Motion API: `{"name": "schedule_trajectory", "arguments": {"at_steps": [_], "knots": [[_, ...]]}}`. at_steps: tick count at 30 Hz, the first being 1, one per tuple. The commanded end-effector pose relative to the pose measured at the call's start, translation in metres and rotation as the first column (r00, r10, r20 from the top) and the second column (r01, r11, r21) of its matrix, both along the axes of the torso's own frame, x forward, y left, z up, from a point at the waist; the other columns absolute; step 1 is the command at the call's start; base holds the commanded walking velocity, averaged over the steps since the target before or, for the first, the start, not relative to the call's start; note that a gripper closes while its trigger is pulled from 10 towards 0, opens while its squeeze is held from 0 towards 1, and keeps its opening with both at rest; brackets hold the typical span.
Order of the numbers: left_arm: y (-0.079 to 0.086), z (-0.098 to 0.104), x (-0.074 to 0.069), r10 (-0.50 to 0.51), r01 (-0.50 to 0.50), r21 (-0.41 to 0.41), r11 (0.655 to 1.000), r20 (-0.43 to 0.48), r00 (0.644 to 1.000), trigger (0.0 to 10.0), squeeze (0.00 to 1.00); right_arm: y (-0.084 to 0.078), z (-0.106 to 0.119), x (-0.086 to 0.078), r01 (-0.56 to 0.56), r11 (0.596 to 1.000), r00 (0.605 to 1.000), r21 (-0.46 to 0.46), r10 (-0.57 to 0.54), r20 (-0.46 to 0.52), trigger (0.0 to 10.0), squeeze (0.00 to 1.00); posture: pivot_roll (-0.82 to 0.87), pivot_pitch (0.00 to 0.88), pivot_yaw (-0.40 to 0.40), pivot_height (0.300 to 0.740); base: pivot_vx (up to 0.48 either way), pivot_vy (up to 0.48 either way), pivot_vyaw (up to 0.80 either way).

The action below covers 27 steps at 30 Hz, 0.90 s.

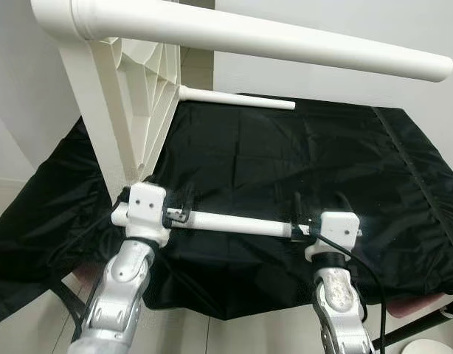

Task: Building children table

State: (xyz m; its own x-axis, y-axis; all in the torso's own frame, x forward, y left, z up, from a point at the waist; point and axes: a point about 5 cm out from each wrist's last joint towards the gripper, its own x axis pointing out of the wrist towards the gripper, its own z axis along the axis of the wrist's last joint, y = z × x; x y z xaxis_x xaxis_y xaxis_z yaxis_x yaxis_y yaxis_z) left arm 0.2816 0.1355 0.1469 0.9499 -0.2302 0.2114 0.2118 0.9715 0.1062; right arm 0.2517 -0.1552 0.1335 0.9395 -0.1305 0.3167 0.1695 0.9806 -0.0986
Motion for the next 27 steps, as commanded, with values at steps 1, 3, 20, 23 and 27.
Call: {"name": "schedule_trajectory", "arguments": {"at_steps": [1,3,20,23,27], "knots": [[-0.004,-0.003,-0.002,-0.059,0.060,0.011,0.998,-0.014,0.998,10.0,0.00,-0.003,-0.001,-0.003,0.008,1.000,1.000,0.006,-0.008,-0.008,10.0,0.00,-0.01,0.008,-0.004,0.740,0.000,0.000,0.00],[-0.006,-0.004,-0.001,-0.062,0.062,0.008,0.998,-0.019,0.998,10.0,0.00,-0.005,0.000,-0.004,0.013,1.000,1.000,0.009,-0.013,-0.007,10.0,0.00,-0.01,0.004,-0.003,0.740,0.000,0.000,0.00],[-0.001,-0.014,-0.010,-0.110,0.110,-0.010,0.994,-0.156,0.982,10.0,0.00,-0.011,-0.004,-0.008,0.042,0.999,0.999,-0.025,-0.043,-0.021,10.0,0.00,0.01,0.017,0.009,0.740,0.000,0.000,0.00],[-0.004,-0.013,-0.015,-0.164,0.156,-0.060,0.986,-0.189,0.968,10.0,0.00,-0.014,-0.001,-0.005,0.047,0.998,0.999,-0.039,-0.048,-0.010,10.0,0.00,0.02,0.019,0.008,0.740,0.000,0.000,0.00],[-0.003,-0.012,-0.026,-0.249,0.211,-0.171,0.963,-0.246,0.937,10.0,0.00,-0.019,0.001,0.001,0.049,0.997,0.999,-0.052,-0.050,-0.004,10.0,0.00,0.06,0.023,-0.004,0.740,0.000,0.000,0.00]]}}
